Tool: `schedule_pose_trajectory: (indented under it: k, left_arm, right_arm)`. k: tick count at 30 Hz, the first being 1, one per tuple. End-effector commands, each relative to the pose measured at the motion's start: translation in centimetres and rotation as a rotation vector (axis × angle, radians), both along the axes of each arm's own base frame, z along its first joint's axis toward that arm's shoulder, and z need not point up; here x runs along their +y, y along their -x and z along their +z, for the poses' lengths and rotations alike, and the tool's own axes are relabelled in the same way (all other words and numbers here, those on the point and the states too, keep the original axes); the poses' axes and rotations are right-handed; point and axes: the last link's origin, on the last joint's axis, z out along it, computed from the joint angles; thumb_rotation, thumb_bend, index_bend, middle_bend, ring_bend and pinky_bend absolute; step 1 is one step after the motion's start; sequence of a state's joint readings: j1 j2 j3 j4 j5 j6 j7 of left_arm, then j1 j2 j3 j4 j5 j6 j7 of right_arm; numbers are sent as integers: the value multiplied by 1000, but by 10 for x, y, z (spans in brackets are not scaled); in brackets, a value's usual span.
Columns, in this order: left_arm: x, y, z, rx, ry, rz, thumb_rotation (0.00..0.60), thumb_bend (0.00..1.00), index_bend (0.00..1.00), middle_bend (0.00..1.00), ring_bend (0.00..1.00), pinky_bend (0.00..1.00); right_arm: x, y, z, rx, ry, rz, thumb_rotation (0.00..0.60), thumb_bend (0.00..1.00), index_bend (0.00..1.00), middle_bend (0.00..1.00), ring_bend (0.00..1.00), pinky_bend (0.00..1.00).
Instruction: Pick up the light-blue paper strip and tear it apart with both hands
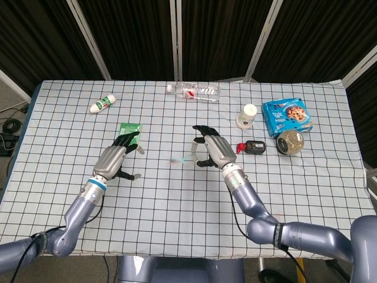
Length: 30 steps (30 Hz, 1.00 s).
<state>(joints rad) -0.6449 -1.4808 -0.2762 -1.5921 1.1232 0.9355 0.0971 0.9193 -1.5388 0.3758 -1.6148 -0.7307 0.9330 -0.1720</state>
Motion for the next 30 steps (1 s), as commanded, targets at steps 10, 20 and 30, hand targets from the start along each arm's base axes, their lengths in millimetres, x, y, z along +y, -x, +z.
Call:
schedule_pose_trajectory:
  k: [10, 20, 30]
  left_arm:
    - [4, -26, -30, -93, -15, -17, 600, 257, 405, 0, 0, 0]
    - [7, -43, -41, -116, -9, -40, 600, 269, 405, 0, 0, 0]
    - [2, -53, -45, -121, 4, -50, 600, 349, 416, 0, 0, 0]
  right_arm:
    - [4, -16, -5, -20, -20, -3, 600, 415, 760, 96, 0, 0]
    - [7, -21, -5, -13, -29, 22, 600, 415, 761, 97, 0, 0]
    - [10, -24, -3, 2, -37, 53, 600, 415, 762, 97, 0, 0]
